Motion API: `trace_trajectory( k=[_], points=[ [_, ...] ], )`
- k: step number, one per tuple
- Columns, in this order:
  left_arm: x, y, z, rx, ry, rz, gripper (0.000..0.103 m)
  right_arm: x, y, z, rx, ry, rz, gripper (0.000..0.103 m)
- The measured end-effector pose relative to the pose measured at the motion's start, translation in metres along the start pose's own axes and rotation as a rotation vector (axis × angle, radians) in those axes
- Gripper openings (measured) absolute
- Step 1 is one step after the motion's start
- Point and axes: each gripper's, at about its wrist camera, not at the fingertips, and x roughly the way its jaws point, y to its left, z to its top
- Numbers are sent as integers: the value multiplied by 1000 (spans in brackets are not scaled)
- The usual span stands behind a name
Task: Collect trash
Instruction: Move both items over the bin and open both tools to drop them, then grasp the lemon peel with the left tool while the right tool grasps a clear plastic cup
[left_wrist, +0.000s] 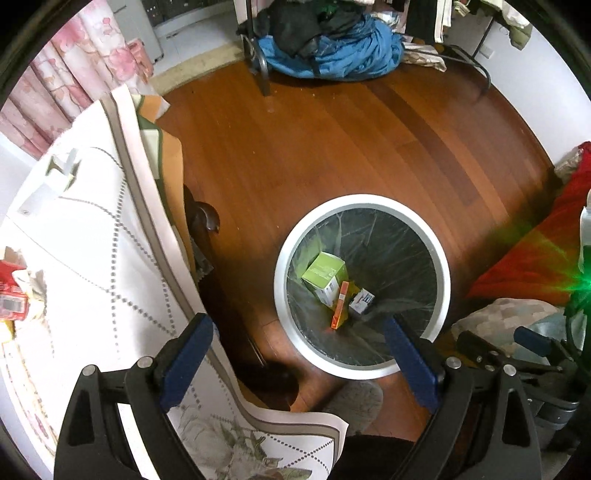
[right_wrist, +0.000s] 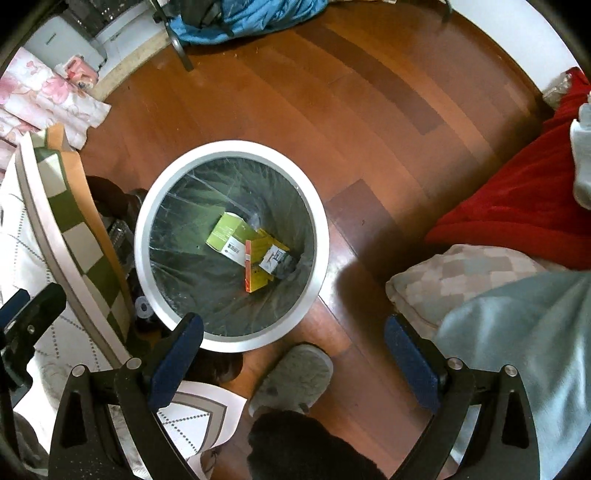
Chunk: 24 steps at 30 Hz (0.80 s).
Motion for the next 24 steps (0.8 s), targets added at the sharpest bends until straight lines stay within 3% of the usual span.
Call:
trace_trajectory(
  k=[10,15,20,24],
  points=[
    [-77,12,-9,-10,-136,11,95,-89,4,-17,3,-136,35,100],
    [-125,34,-13,-52,-218,28,95,-150,30,-27,-36,-230,85,100],
    [-171,95,-29,-145,-291,84,95,-190,96,-40,-137,-276,166,100],
    [-184,176,-59,-271,-303,173,95,-187,170,-51,-241,-251,224,100]
  ],
)
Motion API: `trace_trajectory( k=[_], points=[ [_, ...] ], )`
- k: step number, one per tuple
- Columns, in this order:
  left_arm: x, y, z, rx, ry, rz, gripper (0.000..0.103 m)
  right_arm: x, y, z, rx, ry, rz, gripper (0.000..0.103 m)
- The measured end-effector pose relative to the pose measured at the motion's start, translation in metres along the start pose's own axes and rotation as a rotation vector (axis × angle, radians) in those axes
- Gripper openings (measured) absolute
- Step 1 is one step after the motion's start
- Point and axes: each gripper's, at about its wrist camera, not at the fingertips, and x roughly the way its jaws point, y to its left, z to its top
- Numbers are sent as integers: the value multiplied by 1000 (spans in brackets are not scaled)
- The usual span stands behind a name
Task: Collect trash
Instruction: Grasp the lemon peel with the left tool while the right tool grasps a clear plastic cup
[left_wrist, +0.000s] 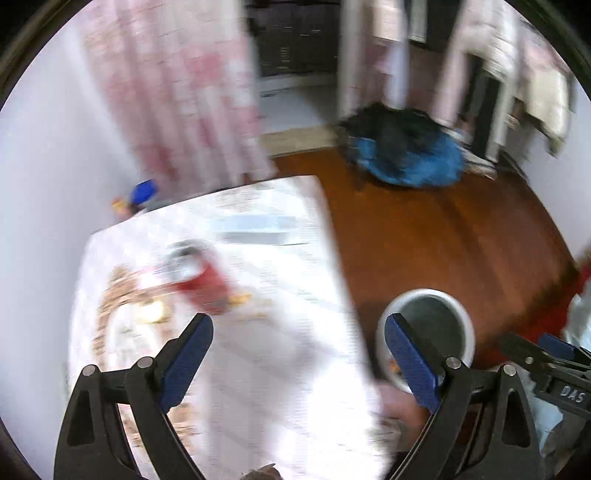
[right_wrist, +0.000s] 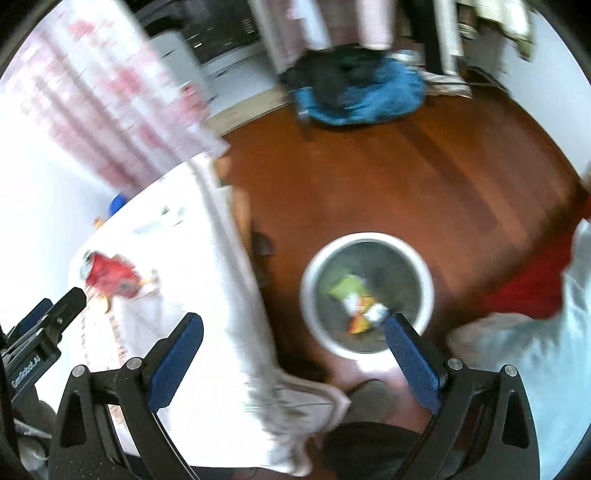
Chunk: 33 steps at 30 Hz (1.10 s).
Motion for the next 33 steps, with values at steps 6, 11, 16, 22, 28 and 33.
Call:
trace_trajectory(
  k=[6,11,16,22,28,33],
  points=[
    [43,120,-39,-182,96,128,95,72,96,-8,-56,84,137,95],
    [92,192,-73,-289,183,164,95,149,150,-12,-53,180,177,72],
    [132,231,-86,-375,221,107,94,182,175,-10,-32,187,245,62],
    [154,235,-70,-399,187,-16,94,188,192,-15,-63,201,275,55],
    [175,220,-49,-325,181,-55,57,180,186,-15,-48,182,296,55],
    [175,208,-44,-264,152,-31,13,189,187,-18,-87,216,250,55]
  ],
)
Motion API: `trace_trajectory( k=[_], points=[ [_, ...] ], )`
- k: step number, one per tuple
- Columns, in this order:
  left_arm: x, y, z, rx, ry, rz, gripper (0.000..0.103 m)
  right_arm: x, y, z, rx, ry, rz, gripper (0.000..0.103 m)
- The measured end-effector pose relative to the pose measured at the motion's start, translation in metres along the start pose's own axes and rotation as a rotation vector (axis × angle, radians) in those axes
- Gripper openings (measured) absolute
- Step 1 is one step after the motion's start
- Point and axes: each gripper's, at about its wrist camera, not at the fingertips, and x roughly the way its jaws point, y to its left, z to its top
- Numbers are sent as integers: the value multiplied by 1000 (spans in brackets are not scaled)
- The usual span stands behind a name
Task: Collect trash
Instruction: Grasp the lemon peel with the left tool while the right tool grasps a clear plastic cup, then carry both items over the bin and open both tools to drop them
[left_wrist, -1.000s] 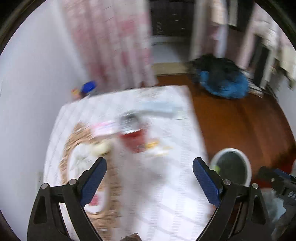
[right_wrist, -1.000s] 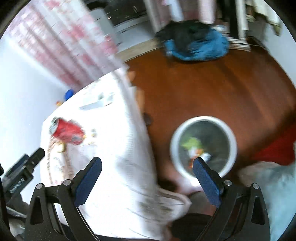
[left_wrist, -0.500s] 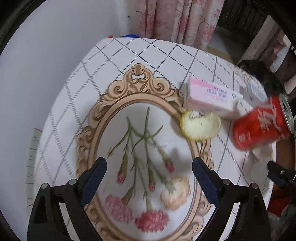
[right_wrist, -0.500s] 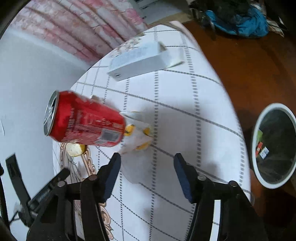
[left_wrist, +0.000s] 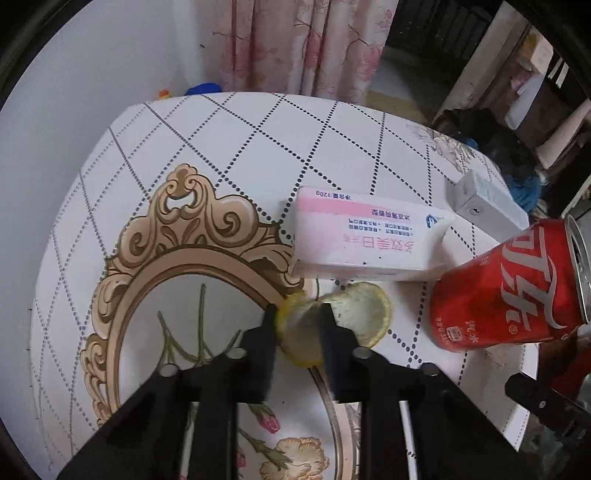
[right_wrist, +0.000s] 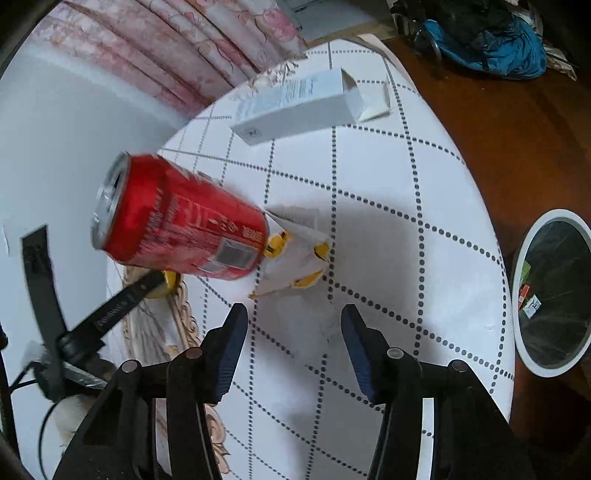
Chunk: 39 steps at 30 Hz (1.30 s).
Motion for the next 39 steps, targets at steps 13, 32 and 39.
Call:
trace_trajectory(
  k=[13,32,39],
  points=[
    [-40,-3,-26,52,-65,56,6,-13,8,-20,-29,-29,-21,46],
    [-171,-75,-68,153,-237,-37,6,-158,-23,-58,9,-231,30,46],
    [-181,-165,-77,258,-239,-144,6,-226,-99,-64,93,-321,-23,46]
  ],
)
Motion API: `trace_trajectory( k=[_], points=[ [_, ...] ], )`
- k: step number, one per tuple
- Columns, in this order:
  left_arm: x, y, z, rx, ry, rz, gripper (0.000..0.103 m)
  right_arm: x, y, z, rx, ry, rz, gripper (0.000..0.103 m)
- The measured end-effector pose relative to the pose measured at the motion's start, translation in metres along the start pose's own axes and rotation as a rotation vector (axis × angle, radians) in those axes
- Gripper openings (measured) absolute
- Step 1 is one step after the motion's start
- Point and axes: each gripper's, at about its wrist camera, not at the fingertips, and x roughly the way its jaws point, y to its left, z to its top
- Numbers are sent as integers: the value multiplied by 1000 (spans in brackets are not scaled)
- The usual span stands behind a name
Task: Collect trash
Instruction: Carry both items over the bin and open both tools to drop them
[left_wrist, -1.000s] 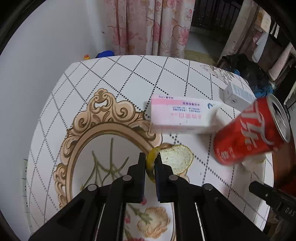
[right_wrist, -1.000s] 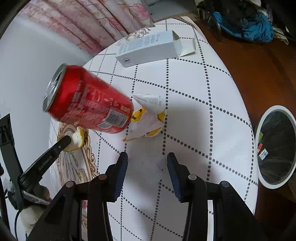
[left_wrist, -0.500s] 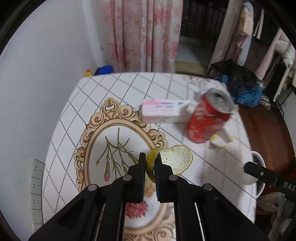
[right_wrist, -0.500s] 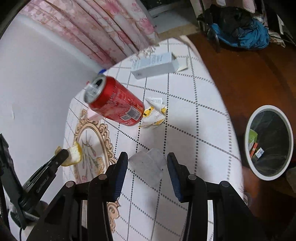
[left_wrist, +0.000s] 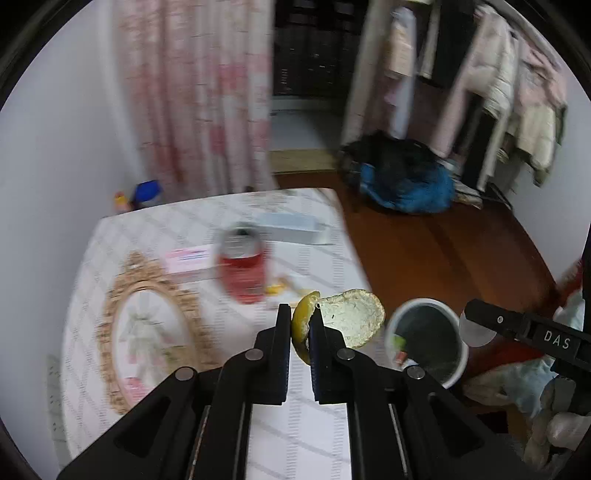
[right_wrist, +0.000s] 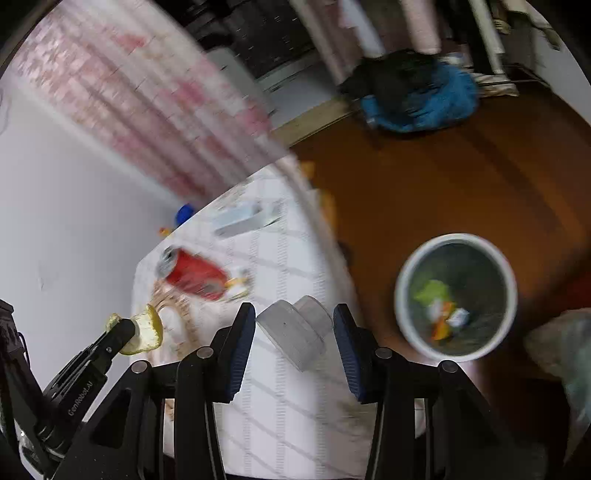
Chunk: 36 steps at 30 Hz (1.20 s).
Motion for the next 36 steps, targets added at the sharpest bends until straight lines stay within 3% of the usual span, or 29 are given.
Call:
trace_trajectory(
  k=[4,8,13,19,31,33,34,35,36],
  points=[
    [27,-58,2,51,39,-71,6,-18,-62,8,66,-16,-67,46],
    [66,-116,-2,111,101,-121,6,-10,-130,11,142,7,-146,46],
    [129,-177,-15,188,193,-149,6,27,-209,6,229,79,-222,46],
    [186,-216,-28,230,296,-156,6,79,-271,-1,290,162,-267,46],
    [227,-233,-38,237,402,-129,12,134,-298,1,284,243,-291,47],
    [225,-231,-39,243,391,-120,17,134,-296,0,278,247,-305,62],
    [223,-230,-39,245,385,-115,28,132,-294,0,277,245,-307,64],
    [223,-230,-40,247,379,-110,53,130,-292,-1,271,243,-314,68],
    [219,-228,-39,248,368,-103,68,127,-289,-1,267,241,-321,78]
  ],
)
